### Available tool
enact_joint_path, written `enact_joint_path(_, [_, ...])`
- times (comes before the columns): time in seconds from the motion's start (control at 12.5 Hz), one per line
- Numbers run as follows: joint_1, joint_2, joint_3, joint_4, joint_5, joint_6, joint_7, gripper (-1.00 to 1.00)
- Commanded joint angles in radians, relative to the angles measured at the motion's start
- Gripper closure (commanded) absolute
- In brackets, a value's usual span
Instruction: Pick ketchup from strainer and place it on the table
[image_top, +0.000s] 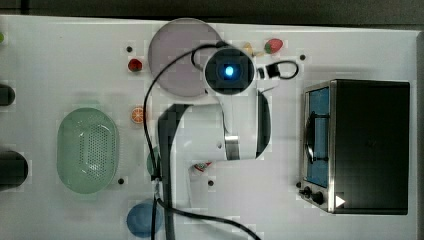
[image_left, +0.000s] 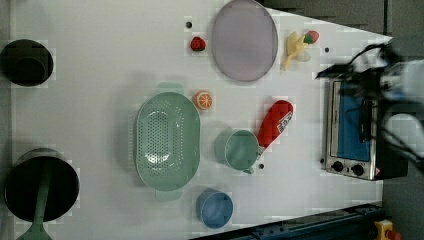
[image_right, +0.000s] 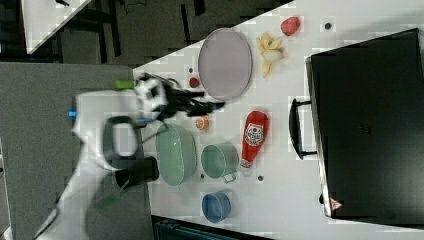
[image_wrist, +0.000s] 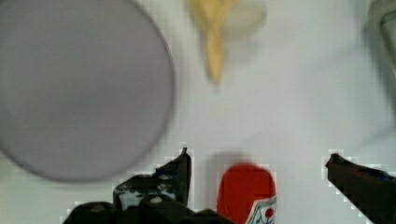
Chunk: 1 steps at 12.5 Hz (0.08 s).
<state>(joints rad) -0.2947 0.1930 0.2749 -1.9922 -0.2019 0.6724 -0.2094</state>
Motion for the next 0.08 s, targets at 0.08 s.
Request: enact_joint_path(0.08, [-0.002,-0.029,0.008,0.142,0.032,-0.152,0.065,-1.0])
